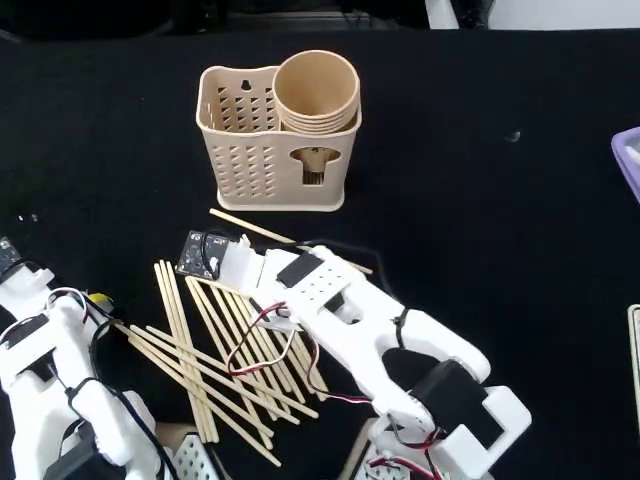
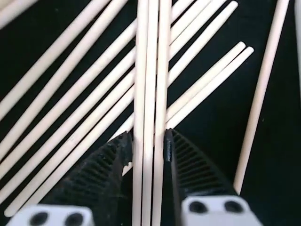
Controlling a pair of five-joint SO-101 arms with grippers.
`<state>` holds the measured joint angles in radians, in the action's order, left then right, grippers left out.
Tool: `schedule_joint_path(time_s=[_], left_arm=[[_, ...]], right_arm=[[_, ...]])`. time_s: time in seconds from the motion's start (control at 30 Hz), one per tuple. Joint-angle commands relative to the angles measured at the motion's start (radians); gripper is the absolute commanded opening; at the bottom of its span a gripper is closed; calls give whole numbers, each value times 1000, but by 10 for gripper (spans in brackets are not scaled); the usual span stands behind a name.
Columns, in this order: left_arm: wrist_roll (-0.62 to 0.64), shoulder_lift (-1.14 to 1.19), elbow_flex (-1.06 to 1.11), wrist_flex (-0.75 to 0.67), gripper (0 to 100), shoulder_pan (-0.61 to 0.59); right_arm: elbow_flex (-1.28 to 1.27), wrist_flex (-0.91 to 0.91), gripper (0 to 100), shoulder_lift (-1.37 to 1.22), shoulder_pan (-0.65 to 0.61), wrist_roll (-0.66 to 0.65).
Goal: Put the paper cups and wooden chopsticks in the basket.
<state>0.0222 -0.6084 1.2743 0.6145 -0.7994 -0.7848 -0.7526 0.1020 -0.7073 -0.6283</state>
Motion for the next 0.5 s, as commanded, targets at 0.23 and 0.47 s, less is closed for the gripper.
schedule_joint_path(time_s=[0.23,0.47], left_arm=[[-8,-11,-13,-14,278,12],[-8,-11,-13,-14,278,12]], right_arm=[[31,20,123,-48,15,-11],[35,41,87,-77,21,-9]])
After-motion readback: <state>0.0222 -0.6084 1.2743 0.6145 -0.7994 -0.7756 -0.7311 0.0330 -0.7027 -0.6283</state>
